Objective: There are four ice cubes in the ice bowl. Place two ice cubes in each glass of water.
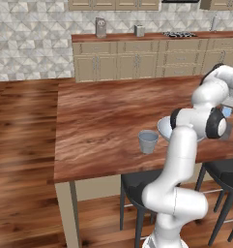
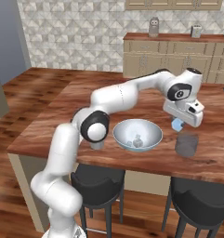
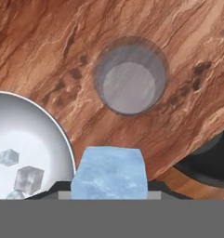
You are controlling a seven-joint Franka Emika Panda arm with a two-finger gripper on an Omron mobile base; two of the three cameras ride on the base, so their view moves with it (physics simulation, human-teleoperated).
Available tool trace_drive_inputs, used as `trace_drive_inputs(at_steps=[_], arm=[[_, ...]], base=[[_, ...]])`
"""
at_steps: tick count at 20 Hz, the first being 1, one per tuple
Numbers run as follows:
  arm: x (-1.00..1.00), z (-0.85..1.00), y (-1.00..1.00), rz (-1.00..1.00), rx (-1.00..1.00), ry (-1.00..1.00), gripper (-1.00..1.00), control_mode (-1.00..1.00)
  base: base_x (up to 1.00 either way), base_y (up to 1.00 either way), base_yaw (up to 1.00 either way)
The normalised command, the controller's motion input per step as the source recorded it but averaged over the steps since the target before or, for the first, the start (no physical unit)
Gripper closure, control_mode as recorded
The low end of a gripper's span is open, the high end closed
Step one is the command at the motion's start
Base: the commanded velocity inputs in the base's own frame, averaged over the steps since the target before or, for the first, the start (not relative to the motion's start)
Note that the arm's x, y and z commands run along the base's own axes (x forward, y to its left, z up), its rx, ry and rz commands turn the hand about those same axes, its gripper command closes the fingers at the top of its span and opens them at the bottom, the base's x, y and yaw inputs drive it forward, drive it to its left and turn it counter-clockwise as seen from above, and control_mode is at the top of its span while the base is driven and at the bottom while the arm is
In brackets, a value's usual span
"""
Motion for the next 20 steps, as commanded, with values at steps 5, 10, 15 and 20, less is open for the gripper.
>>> trace_drive_inputs(at_steps=[5, 10, 15, 20], arm=[[0.12, -0.13, -0.19, -0.09, -0.07, 0.0, 1.0, -1.0], [0.26, -0.06, -0.15, -0.09, -0.12, 0.0, 1.0, -1.0], [0.08, -0.12, -0.03, -0.1, -0.13, 0.0, 1.0, -1.0], [0.15, -0.24, 0.0, -0.1, -0.02, 0.0, 1.0, -1.0]], base=[[0.0, 0.0, 0.0], [0.0, 0.0, 0.0], [0.0, 0.0, 0.0], [0.0, 0.0, 0.0]])
